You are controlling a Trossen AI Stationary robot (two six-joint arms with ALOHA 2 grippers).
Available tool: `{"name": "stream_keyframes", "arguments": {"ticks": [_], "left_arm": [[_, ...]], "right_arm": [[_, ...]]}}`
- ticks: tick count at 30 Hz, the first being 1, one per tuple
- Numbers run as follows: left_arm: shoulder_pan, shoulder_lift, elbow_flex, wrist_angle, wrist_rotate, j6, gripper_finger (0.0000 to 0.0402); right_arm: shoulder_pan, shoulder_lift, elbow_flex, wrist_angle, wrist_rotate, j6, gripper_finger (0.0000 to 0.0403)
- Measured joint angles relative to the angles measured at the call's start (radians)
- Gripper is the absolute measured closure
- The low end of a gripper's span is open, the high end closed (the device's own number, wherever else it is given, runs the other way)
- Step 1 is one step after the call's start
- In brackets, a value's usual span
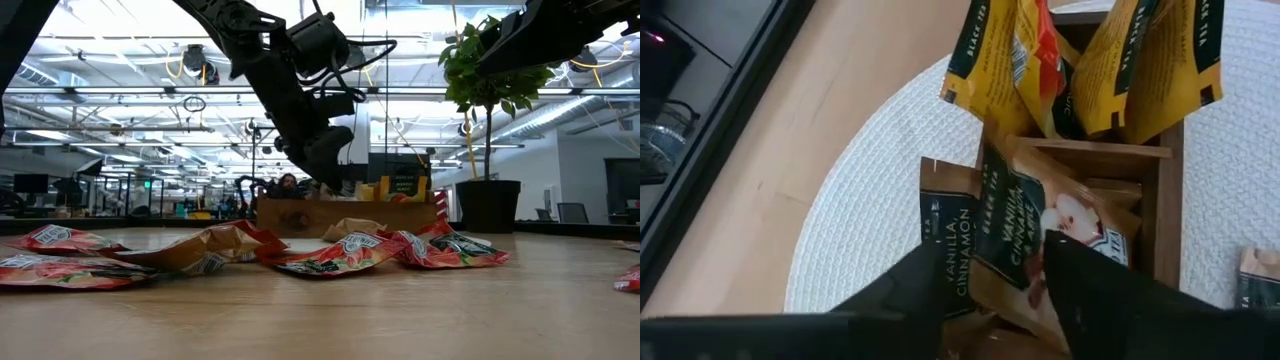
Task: Pick & Place Tea
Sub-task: Adjust the brown tea bags into the middle section of the wooden organizer
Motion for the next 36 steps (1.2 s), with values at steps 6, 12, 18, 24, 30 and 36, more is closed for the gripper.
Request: {"name": "stream_keyframes", "arguments": {"ticks": [6, 12, 18, 24, 30, 36], "left_arm": [[-0.001, -0.047, 0.002, -0.028, -0.046, 0.000, 0.0195], [-0.019, -0.158, 0.002, -0.083, -0.015, -0.015, 0.0190], [-0.089, -0.165, 0.003, -0.133, 0.319, 0.050, 0.0190], [-0.147, -0.141, 0.000, -0.119, 0.063, 0.091, 0.0190], [-0.052, -0.143, 0.002, -0.082, 0.006, 0.074, 0.0190], [0.075, -0.135, 0.001, -0.089, 0.336, -0.019, 0.0190]], "right_arm": [[0.000, 0.000, 0.000, 0.001, 0.000, 0.000, 0.0399], [0.000, 0.000, 0.000, -0.002, 0.000, 0.000, 0.0399], [0.000, 0.000, 0.000, -0.006, 0.000, 0.000, 0.0399], [0.000, 0.000, 0.000, 0.005, 0.001, -0.007, 0.0399], [0.000, 0.000, 0.000, 0.018, 0.001, -0.025, 0.0399], [0.000, 0.000, 0.000, 0.017, 0.002, -0.026, 0.0399]]}}
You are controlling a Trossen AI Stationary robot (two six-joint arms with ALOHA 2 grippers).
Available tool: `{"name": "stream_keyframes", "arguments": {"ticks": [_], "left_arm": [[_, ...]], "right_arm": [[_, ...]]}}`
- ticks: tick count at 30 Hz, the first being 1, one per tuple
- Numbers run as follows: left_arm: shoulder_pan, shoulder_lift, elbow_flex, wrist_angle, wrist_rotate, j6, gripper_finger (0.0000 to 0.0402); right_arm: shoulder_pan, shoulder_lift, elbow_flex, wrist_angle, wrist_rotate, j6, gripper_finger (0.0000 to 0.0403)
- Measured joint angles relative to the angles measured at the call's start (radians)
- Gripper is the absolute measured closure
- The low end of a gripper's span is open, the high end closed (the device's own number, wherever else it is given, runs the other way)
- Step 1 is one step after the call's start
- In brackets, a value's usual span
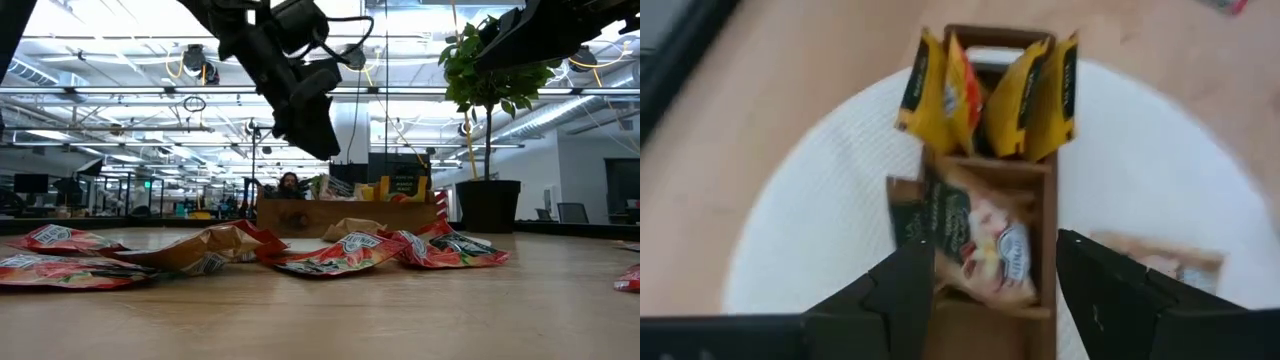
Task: Pick & Place Tea
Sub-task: Adjust the brown tea bags into the middle section of the wooden organizer
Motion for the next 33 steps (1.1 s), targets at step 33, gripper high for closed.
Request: {"name": "stream_keyframes", "arguments": {"ticks": [33], "left_arm": [[0.057, 0.040, 0.000, 0.009, 0.230, -0.092, 0.0190]], "right_arm": [[0.000, 0.000, 0.000, -0.008, 0.001, 0.002, 0.0399]]}}
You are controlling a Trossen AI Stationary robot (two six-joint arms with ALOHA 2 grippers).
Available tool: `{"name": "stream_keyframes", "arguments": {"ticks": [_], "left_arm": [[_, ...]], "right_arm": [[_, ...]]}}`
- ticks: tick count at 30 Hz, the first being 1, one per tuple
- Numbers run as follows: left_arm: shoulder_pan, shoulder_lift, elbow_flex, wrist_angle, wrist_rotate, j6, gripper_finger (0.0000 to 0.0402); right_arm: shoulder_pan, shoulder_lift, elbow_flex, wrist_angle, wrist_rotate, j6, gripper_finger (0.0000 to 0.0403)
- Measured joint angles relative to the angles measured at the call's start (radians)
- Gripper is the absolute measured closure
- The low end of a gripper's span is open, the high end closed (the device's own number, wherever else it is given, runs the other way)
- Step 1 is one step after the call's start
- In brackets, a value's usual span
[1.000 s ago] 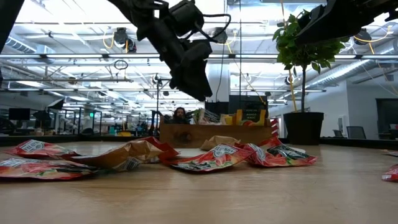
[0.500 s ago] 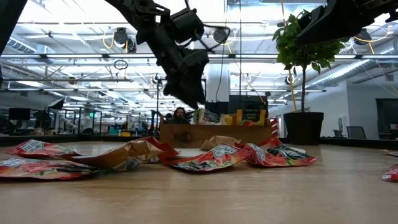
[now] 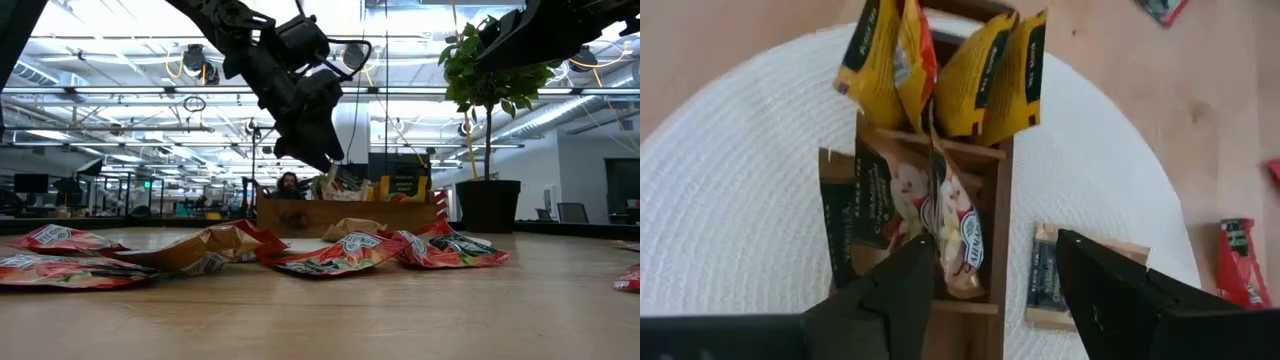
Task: Pick & Place Tea
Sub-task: Adjust the brown tea bags into the middle section of the wooden organizer
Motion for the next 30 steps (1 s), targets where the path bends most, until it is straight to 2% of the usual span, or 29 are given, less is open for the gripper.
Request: {"name": "stream_keyframes", "arguments": {"ticks": [14, 30], "left_arm": [[0.001, 0.000, 0.000, 0.046, -0.019, 0.017, 0.0190], [0.021, 0.070, 0.001, 0.062, -0.015, 0.003, 0.0190]], "right_arm": [[0.000, 0.000, 0.000, 0.000, 0.000, 0.001, 0.0399], [0.000, 0.000, 0.000, 0.000, 0.000, 0.001, 0.0399]]}}
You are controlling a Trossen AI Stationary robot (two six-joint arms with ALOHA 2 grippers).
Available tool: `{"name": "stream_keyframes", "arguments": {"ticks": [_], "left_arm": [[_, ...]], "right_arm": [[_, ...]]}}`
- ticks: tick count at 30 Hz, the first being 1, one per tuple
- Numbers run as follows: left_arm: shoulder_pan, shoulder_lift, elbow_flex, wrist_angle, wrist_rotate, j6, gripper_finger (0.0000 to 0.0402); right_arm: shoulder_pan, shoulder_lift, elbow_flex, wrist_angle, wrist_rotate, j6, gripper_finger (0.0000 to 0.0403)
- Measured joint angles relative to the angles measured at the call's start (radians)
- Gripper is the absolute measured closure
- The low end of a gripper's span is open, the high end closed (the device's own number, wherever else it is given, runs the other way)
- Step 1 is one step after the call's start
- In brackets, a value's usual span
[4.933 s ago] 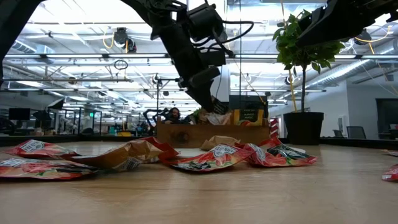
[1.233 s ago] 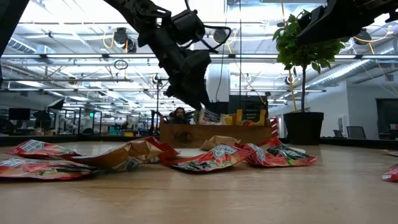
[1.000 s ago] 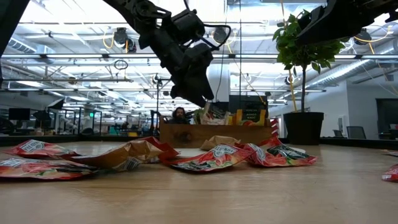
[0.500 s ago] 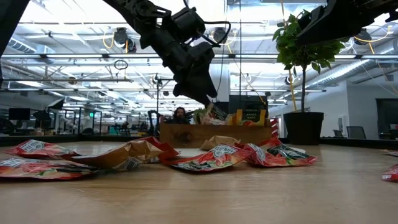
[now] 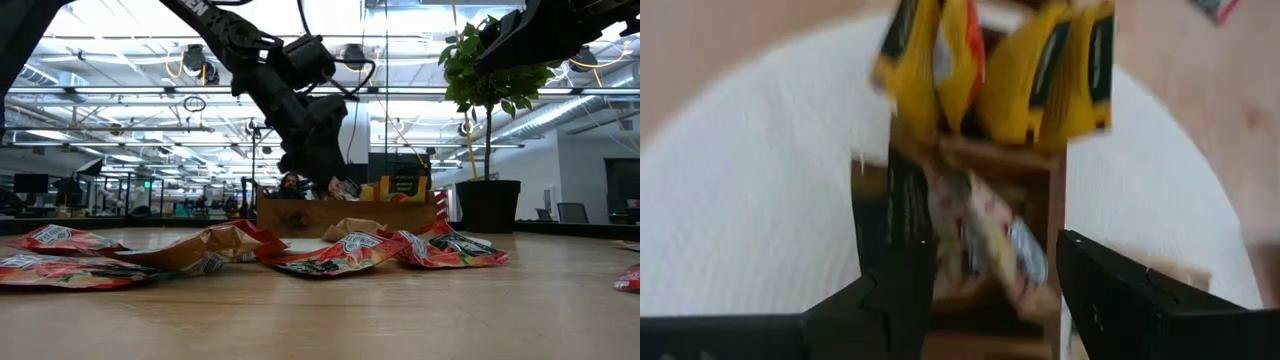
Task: Pick & Place Tea
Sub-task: Adjust the brown tea bags into the middle section of the wooden organizer
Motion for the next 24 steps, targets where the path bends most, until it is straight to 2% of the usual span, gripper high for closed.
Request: {"name": "stream_keyframes", "arguments": {"ticks": [7, 11, 18, 24], "left_arm": [[0.000, 0.000, 0.000, 0.003, 0.001, 0.004, 0.0202], [0.000, 0.000, 0.000, 0.007, 0.001, -0.003, 0.0254], [-0.001, -0.001, 0.000, 0.034, 0.000, 0.022, 0.0386], [-0.015, -0.002, 0.000, 0.036, -0.069, 0.048, 0.0397]], "right_arm": [[0.000, 0.000, 0.000, 0.000, 0.000, 0.000, 0.0399], [0.000, 0.000, 0.000, 0.000, 0.000, 0.000, 0.0399], [0.000, 0.000, 0.000, 0.000, 0.000, 0.001, 0.0399], [0.000, 0.000, 0.000, 0.000, 0.000, 0.004, 0.0399]]}}
